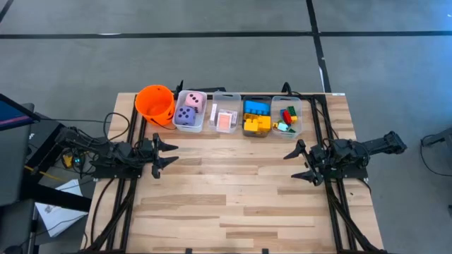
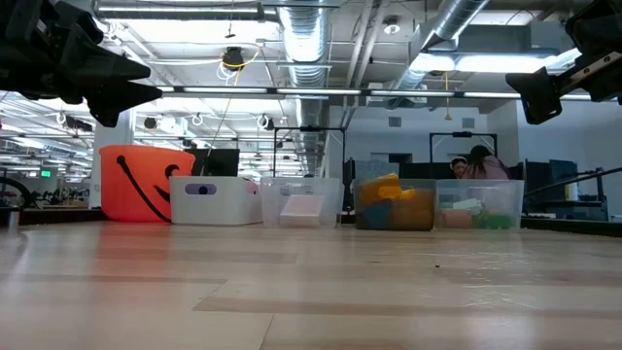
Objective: Pick & Place Toys
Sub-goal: Return to Home Position
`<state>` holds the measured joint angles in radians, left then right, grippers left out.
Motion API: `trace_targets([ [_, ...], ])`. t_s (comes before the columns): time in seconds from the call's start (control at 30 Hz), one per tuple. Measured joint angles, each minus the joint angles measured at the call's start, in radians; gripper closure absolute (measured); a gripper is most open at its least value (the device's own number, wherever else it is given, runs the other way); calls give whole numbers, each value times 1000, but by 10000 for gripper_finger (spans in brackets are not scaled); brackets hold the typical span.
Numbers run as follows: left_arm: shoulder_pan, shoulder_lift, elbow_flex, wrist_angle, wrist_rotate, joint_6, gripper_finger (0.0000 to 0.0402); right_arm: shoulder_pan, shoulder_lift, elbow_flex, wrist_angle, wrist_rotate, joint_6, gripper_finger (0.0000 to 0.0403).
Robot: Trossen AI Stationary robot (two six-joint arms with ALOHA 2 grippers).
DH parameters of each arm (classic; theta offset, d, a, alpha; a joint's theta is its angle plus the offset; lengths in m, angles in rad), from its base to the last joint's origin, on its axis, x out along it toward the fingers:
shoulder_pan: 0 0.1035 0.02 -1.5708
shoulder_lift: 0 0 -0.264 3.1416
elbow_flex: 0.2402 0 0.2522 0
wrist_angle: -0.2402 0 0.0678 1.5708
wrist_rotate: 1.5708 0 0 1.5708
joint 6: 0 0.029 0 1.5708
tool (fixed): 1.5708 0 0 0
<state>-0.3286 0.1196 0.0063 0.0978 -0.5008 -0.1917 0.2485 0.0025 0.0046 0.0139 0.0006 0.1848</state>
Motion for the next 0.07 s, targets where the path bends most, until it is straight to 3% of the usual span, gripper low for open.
trace_targets([
  [0.07,0,0,0,0,0,0,192,0,0,0,0,0,0,40],
])
